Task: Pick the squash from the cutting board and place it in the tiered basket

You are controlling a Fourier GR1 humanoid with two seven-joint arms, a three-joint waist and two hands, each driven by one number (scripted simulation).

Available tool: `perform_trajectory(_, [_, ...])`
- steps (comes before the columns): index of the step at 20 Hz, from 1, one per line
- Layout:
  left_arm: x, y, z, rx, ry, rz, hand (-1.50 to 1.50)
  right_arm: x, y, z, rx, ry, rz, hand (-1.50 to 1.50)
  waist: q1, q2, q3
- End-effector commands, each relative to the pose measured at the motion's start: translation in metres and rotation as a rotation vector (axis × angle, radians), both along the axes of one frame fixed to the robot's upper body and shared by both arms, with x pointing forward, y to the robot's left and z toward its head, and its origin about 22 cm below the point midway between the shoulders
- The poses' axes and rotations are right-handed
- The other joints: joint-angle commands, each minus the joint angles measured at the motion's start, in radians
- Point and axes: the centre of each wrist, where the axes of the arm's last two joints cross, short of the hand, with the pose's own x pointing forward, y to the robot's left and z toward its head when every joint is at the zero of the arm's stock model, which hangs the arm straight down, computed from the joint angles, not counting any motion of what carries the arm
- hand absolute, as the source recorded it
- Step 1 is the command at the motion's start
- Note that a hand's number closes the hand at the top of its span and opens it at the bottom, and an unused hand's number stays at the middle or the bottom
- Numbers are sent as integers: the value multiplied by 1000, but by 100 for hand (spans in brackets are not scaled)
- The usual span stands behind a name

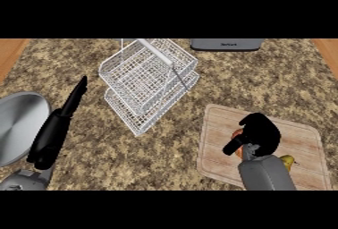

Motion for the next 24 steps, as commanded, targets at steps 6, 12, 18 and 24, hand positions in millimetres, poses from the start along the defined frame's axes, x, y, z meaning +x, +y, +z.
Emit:
perform_trajectory(6, [10,13,7,2,5,5,0,11,28,22,-174,-60,-53,150,0,7,5])
perform_trajectory(12, [7,9,8,11,-13,42,0,-96,5,5,-163,-60,58,150,-30,-2,5])
perform_trajectory(18, [-3,2,-26,1,22,30,0,-156,-8,60,-230,-179,81,150,-28,3,4])
perform_trajectory(24, [-3,13,-6,4,0,18,0,-175,-11,123,-62,-499,59,150,-12,4,5])
